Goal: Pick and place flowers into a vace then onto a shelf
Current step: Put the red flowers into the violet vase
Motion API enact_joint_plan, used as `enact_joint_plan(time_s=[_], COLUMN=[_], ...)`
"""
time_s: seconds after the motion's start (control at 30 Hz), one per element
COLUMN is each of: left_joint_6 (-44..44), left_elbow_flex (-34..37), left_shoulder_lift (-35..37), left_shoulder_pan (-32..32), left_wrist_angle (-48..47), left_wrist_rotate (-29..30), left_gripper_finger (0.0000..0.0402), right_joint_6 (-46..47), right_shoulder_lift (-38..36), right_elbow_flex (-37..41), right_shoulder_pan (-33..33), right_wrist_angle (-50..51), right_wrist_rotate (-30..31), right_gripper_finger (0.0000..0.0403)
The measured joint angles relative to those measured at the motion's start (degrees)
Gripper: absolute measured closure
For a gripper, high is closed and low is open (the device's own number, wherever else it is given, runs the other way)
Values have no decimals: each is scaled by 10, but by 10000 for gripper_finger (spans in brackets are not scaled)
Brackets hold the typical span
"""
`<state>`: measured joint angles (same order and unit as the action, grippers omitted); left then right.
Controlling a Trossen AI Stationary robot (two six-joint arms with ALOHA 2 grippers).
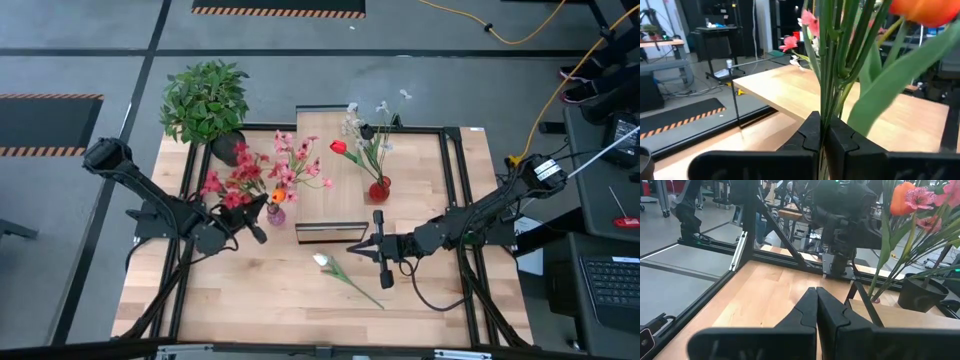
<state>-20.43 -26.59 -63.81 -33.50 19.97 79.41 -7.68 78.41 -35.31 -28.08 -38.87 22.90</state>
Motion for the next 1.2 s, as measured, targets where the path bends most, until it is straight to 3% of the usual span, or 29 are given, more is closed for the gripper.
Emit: enact_joint_plan(time_s=[0.57,0.8,1.2], left_joint_6=[-120,-128,-213], left_elbow_flex=[0,0,0], left_shoulder_lift=[-6,-44,-99], left_shoulder_pan=[11,43,49], left_wrist_angle=[-120,-121,-125], left_wrist_rotate=[-26,-60,-54], left_gripper_finger=[398,398,398], right_joint_6=[1,8,14], right_shoulder_lift=[0,0,0], right_elbow_flex=[0,0,0], right_shoulder_pan=[0,0,0], right_wrist_angle=[0,1,7], right_wrist_rotate=[1,1,1], right_gripper_finger=[403,403,403])
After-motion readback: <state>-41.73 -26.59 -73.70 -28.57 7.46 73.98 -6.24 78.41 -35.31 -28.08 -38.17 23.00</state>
